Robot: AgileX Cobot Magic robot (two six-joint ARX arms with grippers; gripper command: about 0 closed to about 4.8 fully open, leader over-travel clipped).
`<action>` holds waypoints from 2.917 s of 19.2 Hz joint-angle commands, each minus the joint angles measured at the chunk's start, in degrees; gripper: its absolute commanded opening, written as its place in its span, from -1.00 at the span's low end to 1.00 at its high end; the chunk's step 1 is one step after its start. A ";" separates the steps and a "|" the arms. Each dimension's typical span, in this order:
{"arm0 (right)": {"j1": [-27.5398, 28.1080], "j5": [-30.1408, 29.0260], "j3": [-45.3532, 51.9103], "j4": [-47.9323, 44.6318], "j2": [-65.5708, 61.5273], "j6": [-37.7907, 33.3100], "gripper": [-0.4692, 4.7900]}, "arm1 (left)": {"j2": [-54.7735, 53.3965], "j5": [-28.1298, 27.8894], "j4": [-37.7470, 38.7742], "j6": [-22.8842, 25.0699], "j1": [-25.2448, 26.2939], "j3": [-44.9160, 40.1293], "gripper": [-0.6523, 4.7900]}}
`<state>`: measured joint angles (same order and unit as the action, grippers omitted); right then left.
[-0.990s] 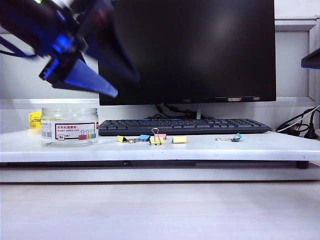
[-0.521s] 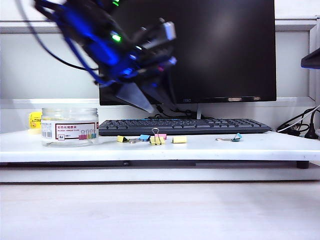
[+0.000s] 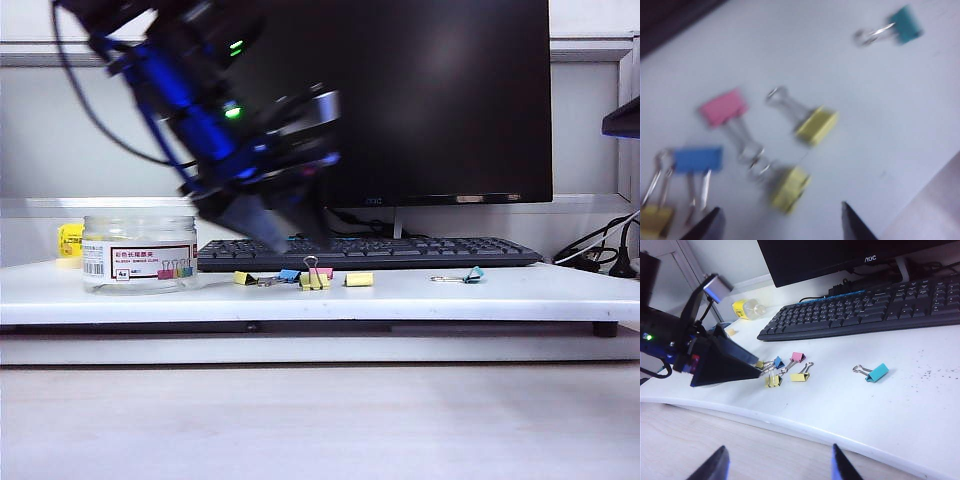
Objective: Pick up the clips with the largest number of clips of the same color on the table and place them in a round transparent plastic box.
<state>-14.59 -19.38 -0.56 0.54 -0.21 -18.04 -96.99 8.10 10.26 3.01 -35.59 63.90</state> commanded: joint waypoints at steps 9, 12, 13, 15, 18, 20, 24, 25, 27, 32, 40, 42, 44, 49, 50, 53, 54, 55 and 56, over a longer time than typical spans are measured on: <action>-0.02 -0.28 -0.15 -0.35 0.09 -0.15 0.19 | 0.24 14.84 0.85 5.42 5.05 0.22 0.38; -0.02 -0.26 -0.15 -0.35 0.09 -0.13 0.19 | 0.24 14.27 0.96 7.52 5.05 0.46 0.38; -0.02 -0.28 -0.15 -0.35 0.09 -0.13 0.19 | 0.31 13.00 0.81 7.54 5.05 0.55 0.38; -0.02 -0.28 -0.15 -0.35 0.09 -0.13 0.19 | 0.31 10.95 1.05 7.96 5.05 0.55 0.38; -0.02 -0.28 -0.15 -0.35 0.09 -0.13 0.19 | 0.31 7.08 6.10 13.14 5.05 3.32 0.38; -0.02 -0.28 -0.15 -0.35 0.09 -0.13 0.19 | 0.31 5.79 10.45 14.60 5.07 6.71 0.38; -0.02 -0.31 -0.15 -0.37 0.09 -0.13 0.19 | 0.28 10.99 16.39 15.52 4.24 14.58 0.38; -0.02 -0.31 -0.15 -0.35 0.09 -0.13 0.19 | 0.26 12.66 17.49 16.76 3.89 14.69 0.38; -0.02 -0.31 -0.15 -0.39 0.09 -0.15 0.19 | -0.13 13.05 19.71 19.08 3.65 14.67 0.38; -0.02 -0.31 -0.15 -0.37 0.09 -0.15 0.19 | -2.89 14.19 22.18 21.05 3.43 14.69 0.38; -0.02 -0.31 -0.15 -0.37 0.09 -0.13 0.19 | -6.34 7.93 19.61 23.39 1.60 15.04 0.38; -0.02 -0.31 -0.15 -0.33 0.09 -0.13 0.19 | -6.34 7.30 18.97 24.00 1.57 15.06 0.38; -0.02 -0.31 -0.15 -0.37 0.09 -0.13 0.19 | -6.56 7.48 18.71 24.02 1.57 15.08 0.38; -0.02 -0.31 -0.15 -0.39 0.09 -0.13 0.19 | -7.39 7.58 18.03 25.49 1.57 15.12 0.38; -0.02 -0.31 -0.15 -0.42 0.09 -0.13 0.19 | -7.39 7.65 17.68 25.51 1.57 15.15 0.38; -0.02 -0.33 -0.15 -0.42 0.09 -0.13 0.19 | -7.39 8.66 17.29 25.57 1.60 15.15 0.38; -0.02 -0.33 -0.15 -0.46 0.09 -0.13 0.19 | -7.39 8.63 16.83 25.57 1.60 15.15 0.38; -0.02 -0.44 -0.15 -0.59 0.09 -0.15 0.19 | -7.39 8.66 16.28 25.53 1.60 15.17 0.38; -0.02 -0.87 -0.15 -0.74 0.09 -0.13 0.19 | -7.39 8.63 15.96 25.53 1.62 15.17 0.38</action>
<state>-14.59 -19.40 -0.56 0.95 -0.21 -18.04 -104.42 16.29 27.59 28.51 -33.95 78.72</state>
